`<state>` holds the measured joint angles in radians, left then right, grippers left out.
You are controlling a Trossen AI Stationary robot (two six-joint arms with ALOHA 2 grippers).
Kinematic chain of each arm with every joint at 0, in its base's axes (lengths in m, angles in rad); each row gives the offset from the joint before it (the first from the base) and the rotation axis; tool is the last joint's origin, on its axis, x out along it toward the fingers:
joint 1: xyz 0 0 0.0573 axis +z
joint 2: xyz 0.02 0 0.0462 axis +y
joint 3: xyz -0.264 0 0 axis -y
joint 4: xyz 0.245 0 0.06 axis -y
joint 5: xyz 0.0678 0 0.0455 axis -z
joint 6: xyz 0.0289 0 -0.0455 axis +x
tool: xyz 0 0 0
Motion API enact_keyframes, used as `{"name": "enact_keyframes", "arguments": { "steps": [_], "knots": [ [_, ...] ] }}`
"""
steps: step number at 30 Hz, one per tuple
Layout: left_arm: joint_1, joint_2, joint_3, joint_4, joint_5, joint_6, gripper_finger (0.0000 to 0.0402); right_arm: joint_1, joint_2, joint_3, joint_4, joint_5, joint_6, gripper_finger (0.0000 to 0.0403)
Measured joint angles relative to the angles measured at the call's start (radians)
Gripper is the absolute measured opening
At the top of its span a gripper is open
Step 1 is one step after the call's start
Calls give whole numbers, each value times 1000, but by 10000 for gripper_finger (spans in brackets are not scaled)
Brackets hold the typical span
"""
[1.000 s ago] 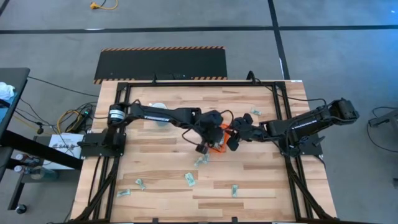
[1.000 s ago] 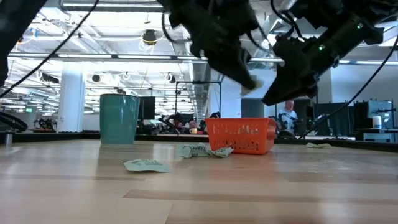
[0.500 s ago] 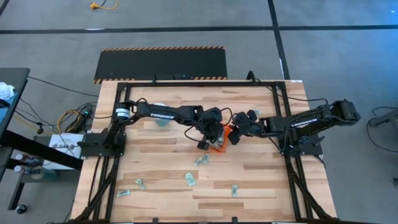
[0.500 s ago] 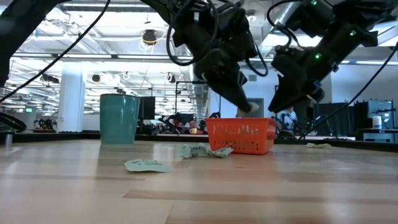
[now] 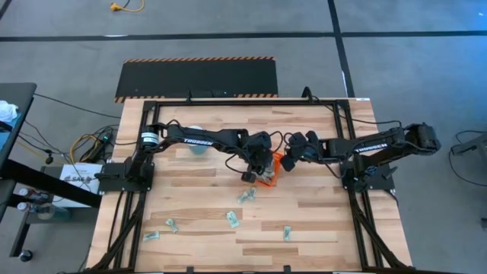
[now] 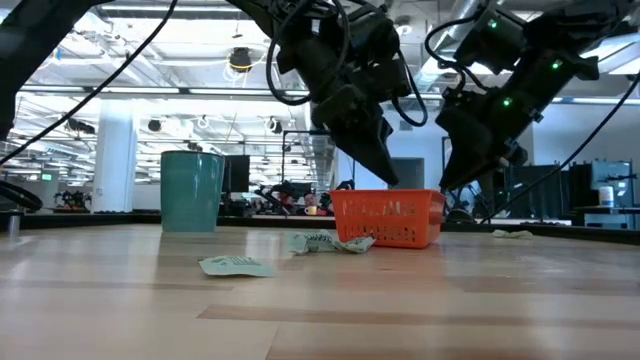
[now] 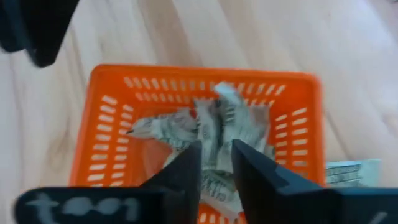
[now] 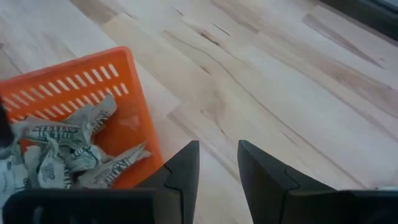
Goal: Pick and place Stevia / Truvia into bins
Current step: Put the stevia packet into the basket
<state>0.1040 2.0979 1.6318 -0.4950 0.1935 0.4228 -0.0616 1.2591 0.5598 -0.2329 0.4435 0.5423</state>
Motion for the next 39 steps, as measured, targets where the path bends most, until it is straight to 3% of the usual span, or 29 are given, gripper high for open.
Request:
{"name": "enact_keyframes", "arguments": {
  "steps": [7, 17, 21, 32, 39],
  "knots": [
    [4, -9, 57, -170, -18, -2, 127, -2, 0, 2, -3, 0, 0, 104],
    [-11, -180, 74, -424, -14, -80, 133, -103, 5, 175, -227, -45, -79, 104],
    [-28, -262, 10, -418, -13, -85, 133, -188, 5, 243, -341, -96, -133, 104],
    [-38, -470, -411, -16, 55, -80, 133, -445, 41, 294, -571, -260, -293, 104],
    [-39, -569, -619, 257, 56, -118, 133, -511, 217, 368, -692, -261, -404, 104]
  ]
}}
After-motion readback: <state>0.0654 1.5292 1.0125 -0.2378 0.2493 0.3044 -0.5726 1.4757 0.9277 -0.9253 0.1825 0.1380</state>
